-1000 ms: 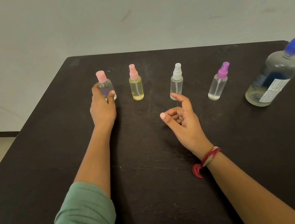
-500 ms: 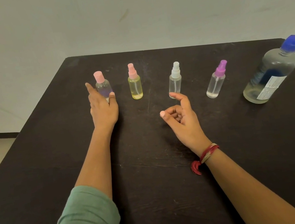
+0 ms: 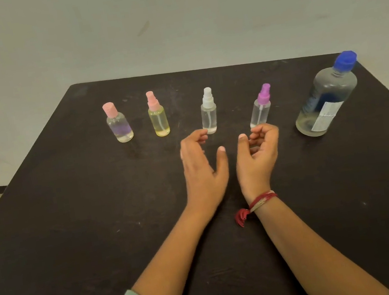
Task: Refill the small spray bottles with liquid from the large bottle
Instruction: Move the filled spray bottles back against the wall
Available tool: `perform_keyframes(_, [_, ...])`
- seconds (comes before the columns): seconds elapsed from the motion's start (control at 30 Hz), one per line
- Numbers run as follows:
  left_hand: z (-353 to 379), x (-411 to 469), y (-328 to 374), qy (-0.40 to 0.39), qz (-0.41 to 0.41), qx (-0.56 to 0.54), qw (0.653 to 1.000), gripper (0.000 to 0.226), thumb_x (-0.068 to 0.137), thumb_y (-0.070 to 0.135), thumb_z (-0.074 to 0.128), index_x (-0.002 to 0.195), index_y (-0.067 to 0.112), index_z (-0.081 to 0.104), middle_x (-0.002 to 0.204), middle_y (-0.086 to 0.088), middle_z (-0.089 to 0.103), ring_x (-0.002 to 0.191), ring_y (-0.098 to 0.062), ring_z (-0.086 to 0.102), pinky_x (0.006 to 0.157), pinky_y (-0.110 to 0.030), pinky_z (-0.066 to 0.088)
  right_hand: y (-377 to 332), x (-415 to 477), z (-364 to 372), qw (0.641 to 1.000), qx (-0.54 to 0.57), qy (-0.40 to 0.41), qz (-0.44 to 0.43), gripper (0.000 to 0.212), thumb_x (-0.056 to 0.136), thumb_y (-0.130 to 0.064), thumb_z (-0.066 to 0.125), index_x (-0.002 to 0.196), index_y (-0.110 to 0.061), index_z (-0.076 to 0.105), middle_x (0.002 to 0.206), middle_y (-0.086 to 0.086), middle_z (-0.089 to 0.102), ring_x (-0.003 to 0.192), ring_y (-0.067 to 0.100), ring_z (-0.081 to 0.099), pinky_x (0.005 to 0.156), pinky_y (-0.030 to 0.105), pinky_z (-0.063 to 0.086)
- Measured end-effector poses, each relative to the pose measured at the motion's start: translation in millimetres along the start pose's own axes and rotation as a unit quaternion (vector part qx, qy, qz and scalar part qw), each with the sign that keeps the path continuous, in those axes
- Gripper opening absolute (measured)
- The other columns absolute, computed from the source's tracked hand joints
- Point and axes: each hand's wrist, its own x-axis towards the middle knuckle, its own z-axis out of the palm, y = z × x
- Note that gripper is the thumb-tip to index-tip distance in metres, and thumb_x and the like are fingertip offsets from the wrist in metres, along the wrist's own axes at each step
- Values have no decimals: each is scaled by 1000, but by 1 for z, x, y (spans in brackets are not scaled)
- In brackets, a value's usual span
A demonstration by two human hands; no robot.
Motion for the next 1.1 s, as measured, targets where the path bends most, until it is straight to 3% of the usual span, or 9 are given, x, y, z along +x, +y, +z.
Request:
perform_keyframes(0.13, [32, 3, 13, -11, -14, -14, 1000, 38, 87, 13, 62, 121, 10, 45, 114, 8, 43, 106, -6, 47, 90, -43, 48, 7, 14, -20, 998, -42, 42, -21, 24, 82, -7, 60, 98, -19, 47, 94, -10, 43, 78, 13, 46, 69, 38, 47])
perform_keyframes(0.27, [58, 4, 25, -22, -15, -27, 999, 37, 87, 11, 62, 121, 10, 47, 115, 5, 45, 106, -9, 48, 91, -41, 48, 10, 28, -40, 990, -102, 80, -50, 30, 78, -5, 67, 102, -11, 51, 98, -17, 38, 86, 13, 46, 79, 41, 46])
perform_keyframes(0.4, [82, 3, 35, -44, -14, -37, 998, 36, 86, 11, 62, 120, 10, 49, 115, 8, 45, 103, -4, 46, 90, -37, 47, 20, 53, -65, 983, -140, 120, -13, 59, 72, -9, 75, 125, -6, 48, 120, -2, 40, 111, 21, 46, 98, 42, 40])
perform_keyframes(0.53, [103, 5, 42, -75, -8, -26, 997, 34, 87, 13, 61, 119, 9, 50, 114, 5, 46, 102, -9, 47, 91, -38, 47, 27, 81, -87, 979, -191, 47, 52, 95, 75, -22, 79, 149, -10, 21, 150, 13, 25, 141, 23, 22, 118, 41, 17])
perform_keyframes(0.63, [110, 9, 41, -91, 5, -9, 996, 32, 87, 12, 59, 118, 8, 50, 115, -4, 51, 100, -13, 49, 92, -35, 45, 34, 101, -93, 977, -201, -2, 65, 104, 75, -27, 80, 152, -10, 11, 156, 12, 18, 145, 22, 15, 115, 30, 10])
perform_keyframes(0.7, [111, 10, 39, -94, 8, 1, 996, 32, 87, 11, 60, 118, 8, 51, 114, -5, 52, 100, -13, 49, 91, -29, 42, 39, 114, -95, 982, -161, -14, 100, 103, 74, -26, 80, 152, -14, 14, 155, 8, 25, 143, 21, 24, 117, 34, 21])
perform_keyframes(0.83, [112, 10, 40, -112, -2, 0, 994, 33, 88, 12, 61, 120, 10, 51, 113, -3, 51, 99, -10, 49, 87, -26, 42, 45, 124, -95, 983, -150, -33, 98, 83, 72, -26, 82, 139, -16, 36, 133, 0, 51, 121, 16, 50, 97, 24, 41])
perform_keyframes(0.97, [120, 10, 43, -124, -14, -19, 992, 34, 87, 11, 62, 119, 12, 51, 111, 5, 46, 98, -10, 50, 84, -28, 46, 45, 121, -96, 985, -145, -56, 77, 77, 70, -25, 84, 130, -14, 39, 118, -6, 51, 104, 8, 53, 74, -2, 37])
perform_keyframes(1.1, [139, 10, 53, -139, -46, -50, 988, 32, 88, 11, 60, 118, 16, 50, 110, 7, 48, 100, -7, 50, 85, -28, 48, 50, 123, -99, 986, -139, -63, 70, 74, 66, -29, 86, 123, -17, 40, 115, -3, 56, 103, 11, 59, 80, 11, 47])
